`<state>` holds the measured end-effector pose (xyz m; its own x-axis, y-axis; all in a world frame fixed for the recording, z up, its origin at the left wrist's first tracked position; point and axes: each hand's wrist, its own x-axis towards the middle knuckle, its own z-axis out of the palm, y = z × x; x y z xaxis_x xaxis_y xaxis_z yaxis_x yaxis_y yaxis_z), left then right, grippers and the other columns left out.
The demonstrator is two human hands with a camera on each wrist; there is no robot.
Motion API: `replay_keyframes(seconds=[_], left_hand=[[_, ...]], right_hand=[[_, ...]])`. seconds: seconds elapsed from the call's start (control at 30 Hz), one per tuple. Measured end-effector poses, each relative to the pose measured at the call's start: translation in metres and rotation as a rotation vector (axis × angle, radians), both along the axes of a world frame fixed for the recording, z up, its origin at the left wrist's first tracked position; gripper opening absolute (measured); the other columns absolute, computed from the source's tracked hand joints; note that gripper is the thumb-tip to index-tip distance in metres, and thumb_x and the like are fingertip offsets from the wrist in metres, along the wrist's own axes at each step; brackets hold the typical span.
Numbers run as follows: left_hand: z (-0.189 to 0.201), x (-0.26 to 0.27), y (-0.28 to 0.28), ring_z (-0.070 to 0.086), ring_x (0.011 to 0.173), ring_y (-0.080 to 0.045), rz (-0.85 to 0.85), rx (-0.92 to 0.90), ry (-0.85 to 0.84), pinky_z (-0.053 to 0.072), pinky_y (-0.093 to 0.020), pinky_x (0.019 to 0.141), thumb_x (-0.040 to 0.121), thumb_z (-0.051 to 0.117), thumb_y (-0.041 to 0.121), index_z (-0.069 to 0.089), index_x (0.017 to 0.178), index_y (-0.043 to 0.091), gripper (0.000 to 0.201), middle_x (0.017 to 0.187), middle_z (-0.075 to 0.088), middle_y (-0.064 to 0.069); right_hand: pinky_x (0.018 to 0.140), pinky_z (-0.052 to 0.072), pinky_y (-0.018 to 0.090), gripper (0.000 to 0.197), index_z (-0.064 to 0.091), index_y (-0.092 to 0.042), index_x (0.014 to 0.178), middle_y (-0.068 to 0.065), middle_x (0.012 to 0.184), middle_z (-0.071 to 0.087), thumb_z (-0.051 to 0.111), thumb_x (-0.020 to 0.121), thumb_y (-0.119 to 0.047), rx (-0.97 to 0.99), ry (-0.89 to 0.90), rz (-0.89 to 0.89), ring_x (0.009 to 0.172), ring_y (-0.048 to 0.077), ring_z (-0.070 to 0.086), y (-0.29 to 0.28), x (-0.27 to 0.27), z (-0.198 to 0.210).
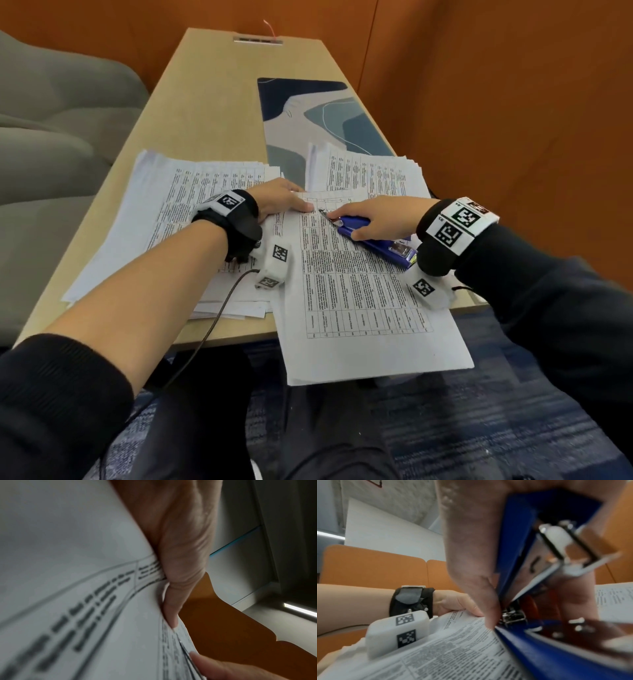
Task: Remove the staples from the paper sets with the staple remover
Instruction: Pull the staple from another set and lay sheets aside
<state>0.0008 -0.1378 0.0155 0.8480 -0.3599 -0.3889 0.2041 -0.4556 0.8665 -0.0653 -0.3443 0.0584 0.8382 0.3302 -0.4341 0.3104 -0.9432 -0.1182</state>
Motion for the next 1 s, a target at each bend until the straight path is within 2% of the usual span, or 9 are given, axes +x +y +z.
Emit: replay_keyframes(seconds=[0.1, 0.17, 0.27, 0.43, 0.63, 0.73, 0.8, 0.9, 1.0], left_hand=[[-0.002, 0.003, -0.001, 0.071, 0.070, -0.022, 0.004, 0.007, 0.024, 0.060, -0.034, 0.069, 0.088, 0.066, 0.008, 0.066, 0.107, 0.007, 0.019, 0.090, 0.073, -0.012], [-0.003, 0.005, -0.001, 0.070, 0.082, -0.029, -0.006, 0.008, 0.043, 0.058, -0.042, 0.081, 0.088, 0.065, 0.007, 0.065, 0.113, 0.002, 0.025, 0.099, 0.072, -0.018], [-0.004, 0.006, -0.001, 0.067, 0.099, -0.037, 0.001, 0.019, 0.048, 0.052, -0.049, 0.092, 0.088, 0.065, 0.007, 0.064, 0.117, -0.001, 0.030, 0.107, 0.069, -0.022], [-0.008, 0.008, -0.001, 0.066, 0.087, -0.031, -0.002, 0.029, 0.012, 0.053, -0.045, 0.092, 0.088, 0.066, 0.008, 0.065, 0.113, -0.002, 0.027, 0.100, 0.070, -0.019], [-0.012, 0.009, 0.000, 0.066, 0.080, -0.025, 0.004, 0.015, -0.031, 0.055, -0.041, 0.088, 0.087, 0.068, 0.008, 0.068, 0.109, 0.002, 0.023, 0.090, 0.071, -0.013], [-0.014, 0.007, -0.001, 0.065, 0.074, -0.020, 0.010, 0.012, -0.065, 0.055, -0.036, 0.080, 0.087, 0.067, 0.008, 0.068, 0.111, 0.002, 0.024, 0.089, 0.070, -0.011], [-0.012, 0.006, -0.002, 0.065, 0.076, -0.021, 0.018, 0.018, -0.073, 0.055, -0.033, 0.079, 0.087, 0.068, 0.009, 0.068, 0.110, 0.004, 0.023, 0.091, 0.069, -0.011], [-0.011, 0.008, -0.004, 0.057, 0.110, -0.025, 0.073, 0.081, -0.085, 0.044, -0.034, 0.096, 0.083, 0.068, 0.025, 0.063, 0.119, 0.007, 0.040, 0.118, 0.061, -0.008], [-0.011, 0.010, -0.008, 0.051, 0.124, -0.029, 0.093, 0.141, -0.063, 0.038, -0.043, 0.107, 0.083, 0.066, 0.047, 0.055, 0.131, 0.007, 0.064, 0.136, 0.053, -0.011]], right_hand=[[0.094, 0.044, 0.034, 0.051, 0.029, -0.043, 0.147, 0.002, 0.143, 0.049, 0.047, 0.100, -0.036, -0.024, -0.014, -0.006, 0.114, 0.024, 0.053, 0.005, 0.001, -0.002], [0.092, 0.045, 0.034, 0.051, 0.029, -0.040, 0.149, 0.005, 0.141, 0.050, 0.045, 0.101, -0.034, -0.022, -0.023, -0.009, 0.112, 0.025, 0.055, 0.009, 0.001, -0.002], [0.081, 0.045, 0.031, 0.051, 0.027, -0.038, 0.150, 0.007, 0.133, 0.056, 0.044, 0.102, -0.033, -0.023, -0.019, -0.014, 0.097, 0.021, 0.057, 0.013, 0.001, -0.003], [0.070, 0.040, 0.026, 0.056, 0.020, -0.032, 0.153, 0.010, 0.129, 0.056, 0.043, 0.102, -0.028, -0.018, -0.033, -0.028, 0.079, 0.014, 0.052, 0.026, 0.006, -0.008], [0.097, 0.037, 0.030, 0.051, 0.028, -0.034, 0.151, 0.002, 0.147, 0.044, 0.043, 0.103, -0.031, 0.040, 0.032, -0.040, 0.120, 0.022, 0.050, 0.027, 0.011, 0.007], [0.080, 0.051, 0.022, 0.044, 0.041, -0.034, 0.145, 0.000, 0.121, 0.061, 0.048, 0.102, -0.030, 0.363, 0.221, -0.266, 0.092, 0.016, 0.062, 0.018, 0.010, 0.010], [0.087, 0.054, 0.033, 0.043, 0.044, -0.032, 0.144, 0.002, 0.108, 0.066, 0.049, 0.101, -0.028, 0.466, 0.258, -0.324, 0.088, 0.022, 0.065, 0.018, 0.010, 0.009], [0.099, 0.040, 0.031, 0.047, 0.035, -0.033, 0.148, 0.001, 0.138, 0.054, 0.045, 0.102, -0.033, 0.211, 0.160, -0.189, 0.115, 0.021, 0.056, 0.028, 0.010, 0.010], [0.093, 0.040, 0.029, 0.061, 0.023, -0.032, 0.152, 0.005, 0.140, 0.052, 0.051, 0.098, -0.039, -0.032, -0.001, -0.034, 0.107, 0.018, 0.054, 0.041, 0.002, 0.010]])
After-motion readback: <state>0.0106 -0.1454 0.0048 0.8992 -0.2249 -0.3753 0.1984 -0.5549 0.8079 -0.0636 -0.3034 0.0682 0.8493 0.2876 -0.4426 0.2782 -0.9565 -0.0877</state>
